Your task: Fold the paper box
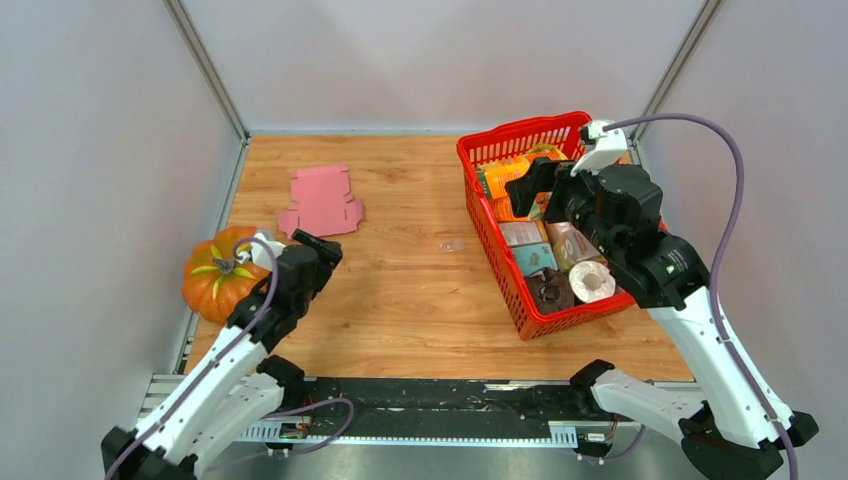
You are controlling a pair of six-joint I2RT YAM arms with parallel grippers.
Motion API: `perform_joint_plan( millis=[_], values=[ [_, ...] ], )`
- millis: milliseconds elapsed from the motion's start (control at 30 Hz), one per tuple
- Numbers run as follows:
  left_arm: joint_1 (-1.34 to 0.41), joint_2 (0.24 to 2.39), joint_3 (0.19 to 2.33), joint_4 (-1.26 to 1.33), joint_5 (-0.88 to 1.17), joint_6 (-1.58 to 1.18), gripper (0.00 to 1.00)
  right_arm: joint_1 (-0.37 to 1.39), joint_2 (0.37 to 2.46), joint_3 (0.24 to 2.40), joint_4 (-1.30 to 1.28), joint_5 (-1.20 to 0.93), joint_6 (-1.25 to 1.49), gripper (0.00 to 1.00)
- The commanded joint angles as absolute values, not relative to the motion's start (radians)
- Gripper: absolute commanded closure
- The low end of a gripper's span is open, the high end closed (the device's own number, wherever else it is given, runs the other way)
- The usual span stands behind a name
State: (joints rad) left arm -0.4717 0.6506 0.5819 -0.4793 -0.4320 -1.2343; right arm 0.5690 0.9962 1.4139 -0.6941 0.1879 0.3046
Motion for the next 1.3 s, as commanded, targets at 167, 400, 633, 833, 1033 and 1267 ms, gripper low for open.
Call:
perform_joint_plan(
  millis=[167, 400, 633, 833, 1033, 1267],
  values=[
    [-0.488, 1.159, 0.636, -0.328, -0.885, -1.698, 0.15, 0.575, 0.879, 1.338, -0.592, 0.149, 0.313, 0.00],
    [-0.488, 1.451, 0.643, -0.146, -0.971, -1.936, 0.24, 0.575, 0.816, 1.382, -0.591, 0.156, 0.252, 0.00],
    [-0.480, 1.647, 0.742, -0.093, -1.022, -2.063, 0.30, 0.575, 0.764, 1.359, -0.555, 0.155, 0.241, 0.00],
    [-0.428, 1.808, 0.816, 0.038, -0.992, -2.128, 0.44, 0.575, 0.759, 1.365, -0.555, 0.164, 0.230, 0.00],
    [-0.351, 1.916, 0.861, 0.329, -0.924, -1.956, 0.89, 0.575, 0.761, 1.381, -0.564, 0.167, 0.230, 0.00],
    [-0.299, 1.737, 0.908, 0.505, -0.741, -1.377, 1.00, 0.575, 0.759, 1.348, -0.563, 0.187, 0.239, 0.00]
  ],
)
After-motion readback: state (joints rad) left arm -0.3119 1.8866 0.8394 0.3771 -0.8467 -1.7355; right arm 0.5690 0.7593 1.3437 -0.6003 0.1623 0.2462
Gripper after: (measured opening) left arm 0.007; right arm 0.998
